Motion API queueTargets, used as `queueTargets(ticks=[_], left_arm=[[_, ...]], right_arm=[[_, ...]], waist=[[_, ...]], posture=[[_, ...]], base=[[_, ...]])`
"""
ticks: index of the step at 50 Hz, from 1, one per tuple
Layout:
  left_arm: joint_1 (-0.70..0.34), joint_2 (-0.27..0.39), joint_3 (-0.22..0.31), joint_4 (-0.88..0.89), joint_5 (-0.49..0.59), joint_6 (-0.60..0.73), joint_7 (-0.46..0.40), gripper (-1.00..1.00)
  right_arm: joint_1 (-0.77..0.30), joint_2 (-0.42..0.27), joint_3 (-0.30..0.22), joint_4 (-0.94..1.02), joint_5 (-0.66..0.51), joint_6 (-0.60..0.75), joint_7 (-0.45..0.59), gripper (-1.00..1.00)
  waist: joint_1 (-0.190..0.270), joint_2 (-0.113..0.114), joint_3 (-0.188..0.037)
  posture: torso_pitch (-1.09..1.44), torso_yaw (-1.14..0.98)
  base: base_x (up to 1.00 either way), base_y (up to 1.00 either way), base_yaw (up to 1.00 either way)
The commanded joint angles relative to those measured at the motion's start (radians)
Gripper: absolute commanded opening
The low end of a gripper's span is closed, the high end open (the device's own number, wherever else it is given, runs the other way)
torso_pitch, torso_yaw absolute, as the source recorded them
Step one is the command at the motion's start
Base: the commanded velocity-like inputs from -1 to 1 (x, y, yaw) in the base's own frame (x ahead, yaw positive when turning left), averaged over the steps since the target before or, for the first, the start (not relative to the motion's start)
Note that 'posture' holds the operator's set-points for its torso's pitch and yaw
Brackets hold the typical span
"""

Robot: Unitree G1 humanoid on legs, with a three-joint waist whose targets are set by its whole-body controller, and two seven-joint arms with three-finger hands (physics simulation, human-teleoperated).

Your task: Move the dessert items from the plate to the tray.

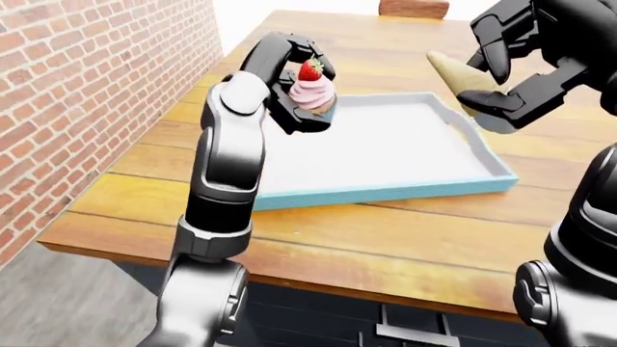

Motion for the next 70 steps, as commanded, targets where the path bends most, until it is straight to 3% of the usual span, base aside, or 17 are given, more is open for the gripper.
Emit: queueTargets(ticks=[1,11,13,18,21,22,26,30,35,41,48,55,62,70], left_arm=[[-0.03,0.001,0.0,-0.01,0.001,-0.057,0.045,-1.0],[0.012,-0.032,-0.016,0.133,0.009,-0.153,0.133,-0.98],[0.015,-0.033,-0.014,0.147,0.012,-0.163,0.139,-0.75],[0.028,-0.034,-0.016,0.166,0.022,-0.181,0.146,-0.57],[0.033,-0.035,-0.016,0.178,0.025,-0.194,0.148,-0.33],[0.034,-0.033,-0.016,0.18,0.026,-0.198,0.147,-0.14],[0.045,-0.036,-0.016,0.188,0.031,-0.21,0.15,-0.11],[0.055,-0.043,-0.018,0.2,0.033,-0.223,0.158,0.16],[0.066,-0.05,-0.021,0.199,0.035,-0.228,0.16,0.26],[0.066,-0.049,-0.02,0.182,0.039,-0.218,0.151,0.58],[0.045,-0.018,0.004,0.096,0.022,-0.158,0.105,0.73],[0.023,0.056,0.027,-0.154,0.006,0.025,-0.027,1.0],[0.015,0.125,0.053,-0.328,-0.005,0.15,-0.111,1.0],[0.024,0.168,0.071,-0.416,-0.033,0.2,-0.141,1.0]], right_arm=[[-0.03,-0.012,-0.016,-0.016,-0.009,-0.013,-0.018,-1.0],[-0.022,-0.013,-0.026,0.0,0.002,-0.03,-0.031,-1.0],[-0.015,-0.012,-0.027,0.0,0.006,-0.033,-0.036,-1.0],[-0.011,-0.007,-0.019,-0.001,0.006,-0.031,-0.042,-1.0],[-0.015,-0.007,-0.017,0.0,0.004,-0.028,-0.04,-1.0],[-0.015,-0.006,-0.017,0.001,0.004,-0.029,-0.041,-1.0],[-0.008,-0.002,-0.019,-0.008,0.002,-0.023,-0.04,-1.0],[-0.001,-0.003,-0.024,-0.009,0.004,-0.026,-0.043,-1.0],[0.01,-0.001,-0.027,-0.003,0.012,-0.038,-0.055,-1.0],[0.008,-0.005,-0.026,-0.006,0.015,-0.032,-0.055,-1.0],[-0.012,-0.002,-0.01,0.003,0.003,-0.02,-0.052,-1.0],[-0.073,0.039,0.054,0.131,-0.076,-0.04,-0.062,-1.0],[-0.133,0.114,0.099,0.325,-0.183,-0.102,-0.066,-1.0],[-0.173,0.171,0.11,0.572,-0.252,-0.223,-0.128,-1.0]], waist=[[0.001,-0.005,-0.03],[-0.002,-0.005,-0.037],[-0.002,-0.005,-0.038],[-0.004,-0.004,-0.041],[-0.004,-0.003,-0.043],[-0.004,-0.003,-0.044],[-0.003,-0.002,-0.045],[-0.003,-0.002,-0.048],[-0.003,-0.003,-0.05],[-0.002,-0.003,-0.05],[-0.004,0.0,-0.049],[-0.009,0.008,-0.044],[-0.011,0.019,-0.038],[-0.011,0.025,-0.04]], posture=[[0.0,0.0],[0.0,0.0],[0.0,0.0],[0.0,0.0],[0.0,0.0],[0.0,0.0],[0.0,0.0],[0.0,0.0],[0.0,0.0],[0.0,0.0],[0.0,0.0],[0.0,0.0],[0.0,0.0],[0.0,0.0]], base=[[0.0,0.0,0.0],[0.0,0.0,0.0],[0.0,0.0,0.0],[0.0,0.0,0.0],[0.0,0.0,0.0],[0.0,0.0,0.0],[0.0,0.0,0.0],[0.0,0.0,0.0],[0.0,0.0,0.0],[0.0,0.0,0.0],[0.0,0.0,0.0],[0.0,0.0,0.0],[0.0,0.0,0.0],[0.0,0.0,0.0]])
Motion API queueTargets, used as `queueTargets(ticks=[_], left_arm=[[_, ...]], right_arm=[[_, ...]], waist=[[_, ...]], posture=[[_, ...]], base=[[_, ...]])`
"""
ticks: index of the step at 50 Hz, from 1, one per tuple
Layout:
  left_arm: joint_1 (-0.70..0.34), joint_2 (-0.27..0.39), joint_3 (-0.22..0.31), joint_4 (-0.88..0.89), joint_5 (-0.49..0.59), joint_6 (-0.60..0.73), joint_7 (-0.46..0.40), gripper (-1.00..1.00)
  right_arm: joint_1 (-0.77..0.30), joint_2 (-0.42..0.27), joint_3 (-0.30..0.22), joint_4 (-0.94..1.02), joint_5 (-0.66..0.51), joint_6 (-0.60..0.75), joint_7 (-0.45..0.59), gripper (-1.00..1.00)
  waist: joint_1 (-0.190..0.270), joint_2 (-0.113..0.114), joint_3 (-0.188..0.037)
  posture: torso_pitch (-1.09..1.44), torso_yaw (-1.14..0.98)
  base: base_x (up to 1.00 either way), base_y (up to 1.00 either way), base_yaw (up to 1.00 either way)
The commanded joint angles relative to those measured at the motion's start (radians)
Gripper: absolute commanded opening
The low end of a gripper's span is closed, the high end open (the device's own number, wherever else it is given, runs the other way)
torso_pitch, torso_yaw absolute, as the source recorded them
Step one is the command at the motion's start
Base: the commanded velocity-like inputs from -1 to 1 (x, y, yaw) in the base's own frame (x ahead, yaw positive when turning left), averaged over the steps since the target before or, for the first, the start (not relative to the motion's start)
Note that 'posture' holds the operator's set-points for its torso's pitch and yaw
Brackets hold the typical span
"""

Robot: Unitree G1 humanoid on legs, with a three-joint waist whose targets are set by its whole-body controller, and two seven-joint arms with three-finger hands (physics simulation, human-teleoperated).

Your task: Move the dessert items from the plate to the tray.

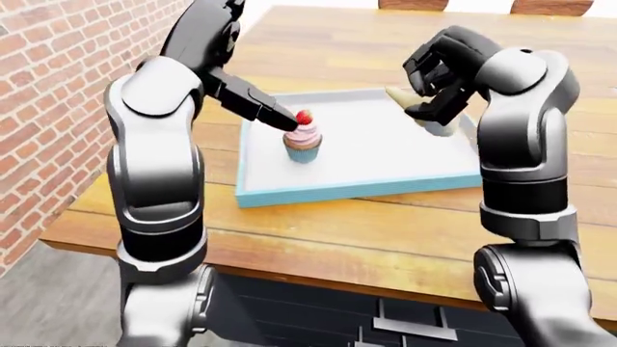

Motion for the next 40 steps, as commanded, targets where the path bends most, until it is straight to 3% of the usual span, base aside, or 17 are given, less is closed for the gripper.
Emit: queueTargets(ticks=[1,8,18,19,30,32,40], left_arm=[[-0.037,0.014,0.009,-0.036,-0.006,-0.007,0.001,1.0],[-0.035,0.026,0.01,-0.049,-0.025,0.004,0.004,1.0],[-0.017,0.015,-0.007,-0.067,-0.026,0.006,0.011,1.0],[-0.014,0.013,-0.007,-0.067,-0.026,0.004,0.011,1.0],[-0.005,0.004,-0.011,-0.064,-0.016,-0.008,0.01,1.0],[0.001,0.001,-0.011,-0.064,-0.014,-0.014,0.011,1.0],[0.001,-0.003,-0.011,-0.061,-0.01,-0.02,0.009,1.0]], right_arm=[[-0.037,0.001,-0.012,0.005,-0.024,-0.046,-0.047,-1.0],[-0.06,0.033,-0.009,0.163,-0.027,-0.114,-0.14,-1.0],[-0.021,0.047,0.001,0.213,-0.051,-0.161,-0.175,-1.0],[-0.015,0.048,0.001,0.215,-0.052,-0.165,-0.176,-0.88],[0.005,0.05,-0.002,0.252,-0.044,-0.203,-0.213,-0.33],[0.01,0.048,-0.003,0.257,-0.044,-0.211,-0.219,-0.11],[0.018,0.036,-0.008,0.243,-0.047,-0.22,-0.213,0.07]], waist=[[-0.001,0.0,-0.034],[0.001,0.001,-0.035],[0.004,-0.001,-0.036],[0.004,-0.002,-0.036],[0.005,-0.003,-0.037],[0.004,-0.004,-0.037],[0.005,-0.006,-0.039]], posture=[[0.0,0.0],[0.0,0.0],[0.0,0.0],[0.0,0.0],[0.0,0.0],[0.0,0.0],[0.0,0.0]], base=[[0.0,0.0,0.0],[0.0,0.0,0.0],[0.0,0.0,0.0],[0.0,0.0,0.0],[0.0,0.0,0.0],[0.0,0.0,0.0],[0.0,0.0,0.0]])
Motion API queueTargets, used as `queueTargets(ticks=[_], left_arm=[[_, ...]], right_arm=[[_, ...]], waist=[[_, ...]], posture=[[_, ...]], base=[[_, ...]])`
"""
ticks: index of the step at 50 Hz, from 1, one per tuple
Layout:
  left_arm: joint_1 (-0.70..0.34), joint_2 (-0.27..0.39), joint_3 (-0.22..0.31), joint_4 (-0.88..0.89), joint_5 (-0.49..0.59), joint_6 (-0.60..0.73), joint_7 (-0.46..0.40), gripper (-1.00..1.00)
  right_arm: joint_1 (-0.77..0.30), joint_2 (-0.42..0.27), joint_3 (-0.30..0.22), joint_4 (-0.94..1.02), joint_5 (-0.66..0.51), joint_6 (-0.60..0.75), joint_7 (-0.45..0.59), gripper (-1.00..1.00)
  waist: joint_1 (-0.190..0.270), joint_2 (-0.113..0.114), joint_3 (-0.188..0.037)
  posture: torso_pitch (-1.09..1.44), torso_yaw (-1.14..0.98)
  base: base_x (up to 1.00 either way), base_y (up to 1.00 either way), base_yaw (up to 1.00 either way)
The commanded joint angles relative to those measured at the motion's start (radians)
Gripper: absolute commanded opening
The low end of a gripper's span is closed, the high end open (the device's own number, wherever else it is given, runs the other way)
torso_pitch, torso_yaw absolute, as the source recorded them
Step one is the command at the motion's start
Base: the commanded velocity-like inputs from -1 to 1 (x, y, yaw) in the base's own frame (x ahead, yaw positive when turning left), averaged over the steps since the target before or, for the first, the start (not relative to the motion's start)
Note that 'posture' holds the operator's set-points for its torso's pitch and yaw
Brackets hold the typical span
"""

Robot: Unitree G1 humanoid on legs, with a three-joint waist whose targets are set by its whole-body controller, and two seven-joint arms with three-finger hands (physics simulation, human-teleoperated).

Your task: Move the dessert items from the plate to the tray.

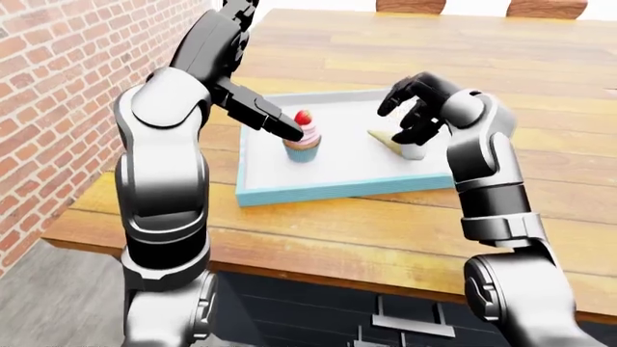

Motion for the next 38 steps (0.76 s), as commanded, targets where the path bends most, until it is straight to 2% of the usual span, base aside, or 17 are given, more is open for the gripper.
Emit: queueTargets(ticks=[1,4,8,14,17,19,20,21,28,29,32,35,38], left_arm=[[-0.034,0.007,0.008,-0.028,0.009,-0.021,0.007,1.0],[-0.036,0.011,0.009,-0.031,0.011,-0.019,0.001,1.0],[-0.056,0.026,0.015,-0.028,0.014,-0.007,-0.013,1.0],[-0.079,0.065,0.03,-0.059,0.018,0.026,-0.049,1.0],[-0.081,0.093,0.043,-0.085,0.019,0.046,-0.072,1.0],[-0.047,0.108,0.053,-0.132,0.021,0.048,-0.082,1.0],[-0.008,0.111,0.058,-0.167,0.02,0.044,-0.087,1.0],[0.022,0.117,0.07,-0.204,0.019,0.053,-0.094,1.0],[0.076,0.207,0.185,-0.293,-0.071,0.095,-0.084,1.0],[0.08,0.227,0.216,-0.305,-0.091,0.105,-0.079,1.0],[0.107,0.277,0.257,-0.346,-0.152,0.127,-0.06,1.0],[0.104,0.326,0.312,-0.379,-0.219,0.172,-0.028,1.0],[0.128,0.363,0.372,-0.423,-0.287,0.201,0.026,1.0]], right_arm=[[-0.039,-0.02,-0.013,-0.054,-0.006,-0.011,-0.002,0.09],[-0.036,-0.047,-0.026,-0.114,-0.008,-0.003,0.044,0.13],[-0.014,-0.094,-0.081,-0.264,0.032,0.062,0.119,0.08],[0.035,-0.217,-0.165,-0.495,0.113,0.163,0.231,0.13],[0.075,-0.296,-0.212,-0.599,0.157,0.204,0.285,0.35],[0.113,-0.346,-0.253,-0.693,0.188,0.277,0.333,0.67],[0.136,-0.366,-0.284,-0.747,0.213,0.312,0.35,0.88],[0.166,-0.396,-0.312,-0.796,0.236,0.342,0.369,1.0],[0.339,-0.59,-0.514,-0.962,0.453,0.438,0.372,1.0],[0.383,-0.626,-0.579,-0.99,0.487,0.443,0.384,1.0],[0.503,-0.696,-0.747,-1.014,0.59,0.432,0.382,1.0],[0.612,-0.72,-0.889,-1.033,0.678,0.41,0.369,1.0],[0.661,-0.741,-1.03,-1.027,0.766,0.371,0.327,1.0]], waist=[[0.0,-0.002,-0.032],[0.001,-0.003,-0.031],[0.003,-0.005,-0.029],[0.005,-0.012,-0.023],[0.006,-0.016,-0.019],[0.007,-0.018,-0.019],[0.007,-0.02,-0.018],[0.007,-0.02,-0.016],[0.006,-0.026,-0.013],[0.006,-0.027,-0.011],[0.006,-0.031,-0.005],[0.007,-0.034,0.002],[0.006,-0.035,0.007]], posture=[[0.0,0.0],[0.0,0.0],[0.0,0.0],[0.0,0.0],[0.0,0.0],[0.0,0.0],[0.0,0.0],[0.0,0.0],[0.0,0.0],[0.0,0.0],[0.0,0.0],[0.0,0.0],[0.0,0.0]], base=[[0.0,0.0,0.0],[0.0,0.0,0.0],[0.0,0.0,0.0],[0.0,0.0,0.0],[0.0,0.0,0.0],[0.0,0.0,0.0],[0.0,0.0,0.0],[0.0,0.0,0.0],[0.0,0.0,0.0],[0.0,0.0,0.0],[0.0,0.0,0.0],[0.0,0.0,0.0],[0.0,0.0,0.0]])
